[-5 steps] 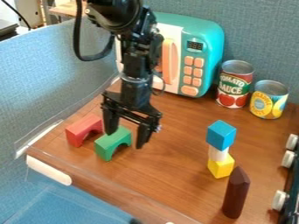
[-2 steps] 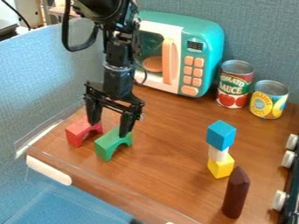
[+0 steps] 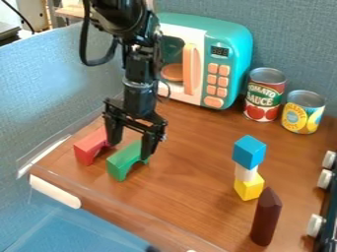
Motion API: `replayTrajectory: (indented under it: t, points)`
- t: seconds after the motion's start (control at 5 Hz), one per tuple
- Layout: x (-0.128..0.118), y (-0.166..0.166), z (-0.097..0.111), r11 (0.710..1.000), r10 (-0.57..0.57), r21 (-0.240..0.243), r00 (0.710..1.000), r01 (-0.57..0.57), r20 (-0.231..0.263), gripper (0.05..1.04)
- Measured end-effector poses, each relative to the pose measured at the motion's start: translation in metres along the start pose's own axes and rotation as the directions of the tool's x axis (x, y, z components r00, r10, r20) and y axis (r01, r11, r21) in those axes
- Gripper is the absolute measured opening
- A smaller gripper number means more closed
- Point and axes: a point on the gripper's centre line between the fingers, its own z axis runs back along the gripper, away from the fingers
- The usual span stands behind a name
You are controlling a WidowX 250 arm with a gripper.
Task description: Move the green arch next to the block tower
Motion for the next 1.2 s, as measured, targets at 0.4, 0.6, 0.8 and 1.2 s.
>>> replayTrajectory:
  t: [0.4, 0.6, 0.8, 1.2]
  points:
    - [0.003, -0.001, -0.011, 1.000, -0.006, -0.012, 0.999, 0.006, -0.038, 0.999]
    - [0.001, 0.000, -0.014, 1.000, -0.009, -0.003, 0.998, 0.008, -0.058, 0.999]
    - [-0.003, 0.006, -0.022, 1.000, -0.002, 0.025, 0.994, 0.005, -0.113, 0.999]
    - [-0.009, 0.020, -0.033, 0.997, 0.050, 0.058, 0.981, -0.040, -0.189, 0.999]
